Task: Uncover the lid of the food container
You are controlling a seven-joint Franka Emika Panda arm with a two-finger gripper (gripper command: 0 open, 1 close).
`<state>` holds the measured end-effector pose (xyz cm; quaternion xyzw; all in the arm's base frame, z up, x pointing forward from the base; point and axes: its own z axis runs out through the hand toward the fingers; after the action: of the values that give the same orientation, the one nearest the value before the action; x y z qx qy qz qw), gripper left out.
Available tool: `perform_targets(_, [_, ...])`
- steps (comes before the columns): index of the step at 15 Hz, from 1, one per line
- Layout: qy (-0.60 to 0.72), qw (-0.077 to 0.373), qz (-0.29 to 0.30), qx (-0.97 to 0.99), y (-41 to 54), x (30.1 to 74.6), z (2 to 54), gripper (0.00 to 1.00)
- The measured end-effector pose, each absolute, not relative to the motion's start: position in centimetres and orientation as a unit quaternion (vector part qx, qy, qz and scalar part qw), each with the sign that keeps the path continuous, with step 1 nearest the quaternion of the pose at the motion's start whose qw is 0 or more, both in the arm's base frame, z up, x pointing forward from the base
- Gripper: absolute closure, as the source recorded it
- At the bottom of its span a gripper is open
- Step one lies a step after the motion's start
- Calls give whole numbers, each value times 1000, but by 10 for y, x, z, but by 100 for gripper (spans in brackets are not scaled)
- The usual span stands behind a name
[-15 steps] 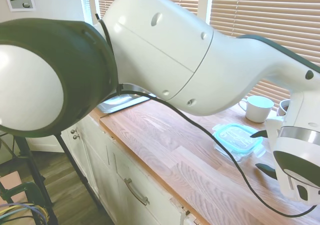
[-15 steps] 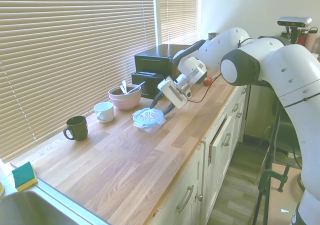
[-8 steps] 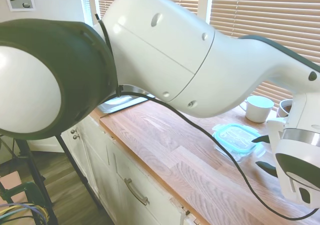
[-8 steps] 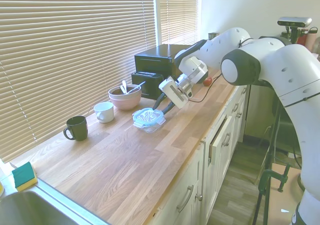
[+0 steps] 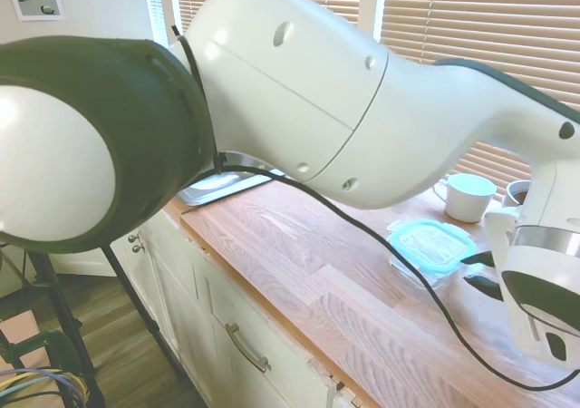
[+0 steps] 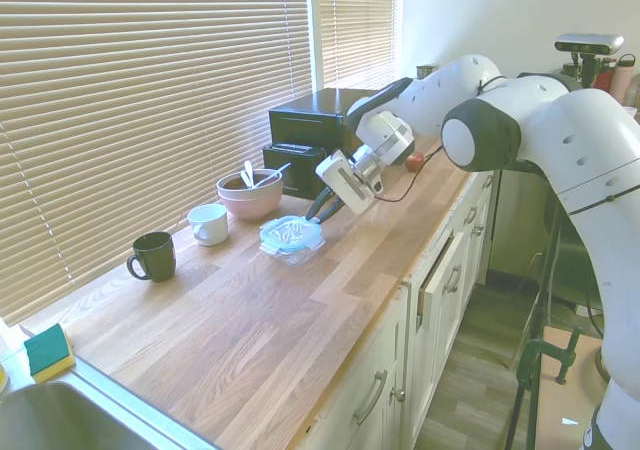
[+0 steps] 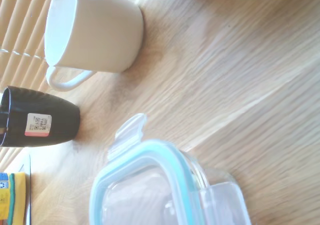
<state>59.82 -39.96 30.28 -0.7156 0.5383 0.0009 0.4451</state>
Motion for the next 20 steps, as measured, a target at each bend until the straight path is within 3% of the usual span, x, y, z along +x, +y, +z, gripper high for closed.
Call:
perform_targets(10, [527,439,-20,-728,-403,606,330,100])
perform_targets(20, [485,425,-54,-763,-369,616,421,100])
